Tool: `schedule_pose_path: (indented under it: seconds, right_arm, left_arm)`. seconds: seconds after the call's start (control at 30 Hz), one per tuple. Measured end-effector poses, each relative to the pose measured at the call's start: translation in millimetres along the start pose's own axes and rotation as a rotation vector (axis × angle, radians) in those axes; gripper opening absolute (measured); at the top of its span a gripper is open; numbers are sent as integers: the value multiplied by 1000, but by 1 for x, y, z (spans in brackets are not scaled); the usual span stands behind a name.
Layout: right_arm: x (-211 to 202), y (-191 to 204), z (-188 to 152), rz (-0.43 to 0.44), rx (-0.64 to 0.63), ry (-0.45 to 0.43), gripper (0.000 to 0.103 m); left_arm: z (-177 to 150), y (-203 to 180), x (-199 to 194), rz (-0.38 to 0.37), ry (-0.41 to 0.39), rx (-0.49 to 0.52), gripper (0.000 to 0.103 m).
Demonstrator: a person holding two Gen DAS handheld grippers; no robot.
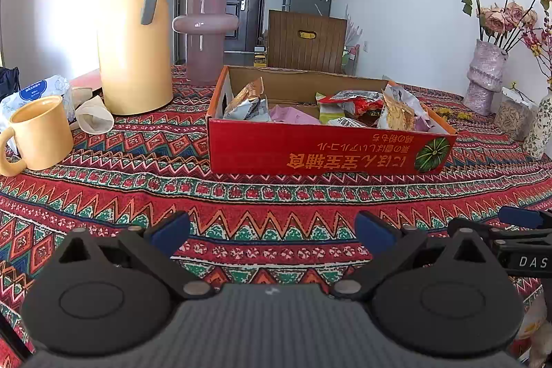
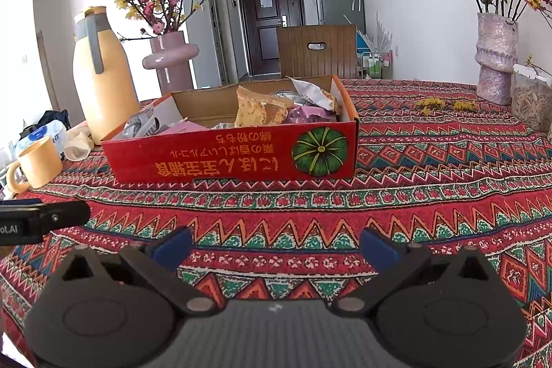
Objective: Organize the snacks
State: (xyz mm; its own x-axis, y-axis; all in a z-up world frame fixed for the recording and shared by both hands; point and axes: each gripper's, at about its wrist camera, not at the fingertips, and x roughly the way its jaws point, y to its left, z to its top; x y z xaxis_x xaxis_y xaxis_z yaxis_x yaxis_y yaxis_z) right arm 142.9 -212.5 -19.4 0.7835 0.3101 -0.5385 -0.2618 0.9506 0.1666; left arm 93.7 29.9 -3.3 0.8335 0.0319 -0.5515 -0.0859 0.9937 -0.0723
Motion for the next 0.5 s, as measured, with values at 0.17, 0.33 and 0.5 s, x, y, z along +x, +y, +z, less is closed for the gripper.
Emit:
schedule_pose_path:
  seconds: [0.17, 0.33, 0.5]
  right_arm:
    - [0, 0, 1, 0, 0, 1, 103]
    - [1, 0, -4, 0, 0, 5, 103]
    - [3, 0, -6, 2, -1, 15, 103]
  left_arm:
    - [1, 1, -1, 0, -3, -1, 103]
    - [3, 3, -2, -4, -18, 1, 103]
    - [2, 3, 0, -5, -13, 4, 103]
